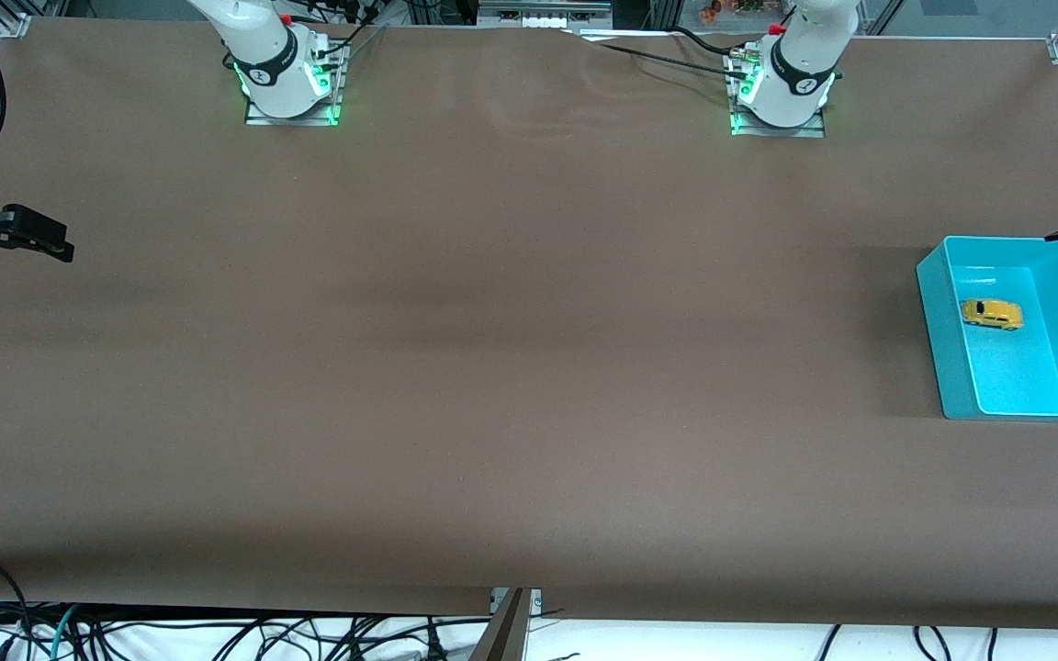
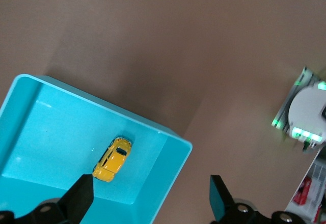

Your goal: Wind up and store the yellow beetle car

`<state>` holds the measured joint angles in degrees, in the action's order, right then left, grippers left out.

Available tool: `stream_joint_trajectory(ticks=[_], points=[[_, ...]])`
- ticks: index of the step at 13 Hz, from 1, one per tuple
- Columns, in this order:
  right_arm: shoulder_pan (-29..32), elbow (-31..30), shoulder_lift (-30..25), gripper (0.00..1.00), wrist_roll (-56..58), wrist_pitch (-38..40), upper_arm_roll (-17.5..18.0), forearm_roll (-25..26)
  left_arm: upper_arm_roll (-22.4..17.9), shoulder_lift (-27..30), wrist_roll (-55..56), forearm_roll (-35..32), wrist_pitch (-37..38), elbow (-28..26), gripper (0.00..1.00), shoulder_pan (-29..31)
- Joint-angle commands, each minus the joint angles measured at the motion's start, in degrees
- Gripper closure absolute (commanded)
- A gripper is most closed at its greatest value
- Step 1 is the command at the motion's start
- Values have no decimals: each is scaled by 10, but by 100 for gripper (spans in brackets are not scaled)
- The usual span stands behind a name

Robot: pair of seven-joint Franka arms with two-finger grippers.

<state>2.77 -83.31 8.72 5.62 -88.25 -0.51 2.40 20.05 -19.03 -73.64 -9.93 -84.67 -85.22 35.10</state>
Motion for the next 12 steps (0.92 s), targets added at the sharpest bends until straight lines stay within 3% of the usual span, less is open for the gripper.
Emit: stream_joint_trajectory(ticks=[1, 4, 6, 9, 12], points=[[0, 0, -3, 0, -5, -1, 1, -2, 8, 7, 128, 39, 25, 35, 0, -18], [0, 1, -3, 0, -5, -2, 1, -2, -8, 71, 350, 82, 21, -6, 0, -93], [0, 1, -3, 0, -5, -1, 1, -1, -40, 94, 493, 85, 14, -8, 0, -170], [0, 1, -3, 0, -5, -2, 1, -2, -91, 167, 670, 129, -85, -98, 0, -246], [0, 1, -1, 0, -5, -2, 1, -1, -147, 197, 735, 116, -108, -129, 0, -312]])
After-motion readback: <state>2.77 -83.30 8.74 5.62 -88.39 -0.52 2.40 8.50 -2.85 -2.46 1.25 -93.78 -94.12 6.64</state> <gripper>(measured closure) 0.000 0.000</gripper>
